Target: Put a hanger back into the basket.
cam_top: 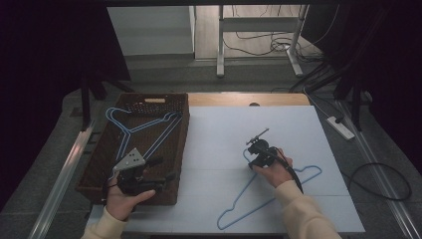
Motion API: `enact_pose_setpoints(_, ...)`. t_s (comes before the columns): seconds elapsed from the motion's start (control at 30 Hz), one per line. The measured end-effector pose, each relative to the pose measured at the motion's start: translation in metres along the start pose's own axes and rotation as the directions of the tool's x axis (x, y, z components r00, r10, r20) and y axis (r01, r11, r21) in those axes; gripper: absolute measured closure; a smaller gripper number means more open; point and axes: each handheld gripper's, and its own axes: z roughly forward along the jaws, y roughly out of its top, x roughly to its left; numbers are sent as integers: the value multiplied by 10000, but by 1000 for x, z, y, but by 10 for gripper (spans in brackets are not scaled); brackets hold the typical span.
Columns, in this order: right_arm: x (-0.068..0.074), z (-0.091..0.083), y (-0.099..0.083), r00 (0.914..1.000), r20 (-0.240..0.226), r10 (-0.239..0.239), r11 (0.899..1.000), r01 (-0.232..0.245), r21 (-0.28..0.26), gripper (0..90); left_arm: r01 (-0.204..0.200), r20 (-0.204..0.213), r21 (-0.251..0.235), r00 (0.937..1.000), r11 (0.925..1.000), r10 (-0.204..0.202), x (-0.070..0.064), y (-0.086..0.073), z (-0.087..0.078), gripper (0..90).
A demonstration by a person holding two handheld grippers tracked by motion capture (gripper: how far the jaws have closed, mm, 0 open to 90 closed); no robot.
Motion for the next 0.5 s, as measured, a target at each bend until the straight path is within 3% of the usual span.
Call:
enact_pose_setpoints(0.03, 0, 0, 3, 9993, 23, 365, 9991, -365, 222, 776, -13, -5, -8, 10000, 10000, 13, -1, 0, 0, 255)
enact_pose_setpoints(0.1, 1, 1, 5, 9987, 69, 509, 9980, -511, 385, 813, -26, -8, -19, 10000, 10000, 26, -1, 0, 0, 255)
enact_pose_setpoints(0.33, 3, 0, 5, 9971, 156, 750, 9964, -756, 380, 862, -128, 56, -76, 9999, 9999, 128, -5, 3, -1, 255)
enact_pose_setpoints(0.5, 3, -1, 0, 9972, 83, 741, 9972, -741, 32, 864, -260, 188, -65, 9995, 9996, 261, -11, 5, 1, 255)
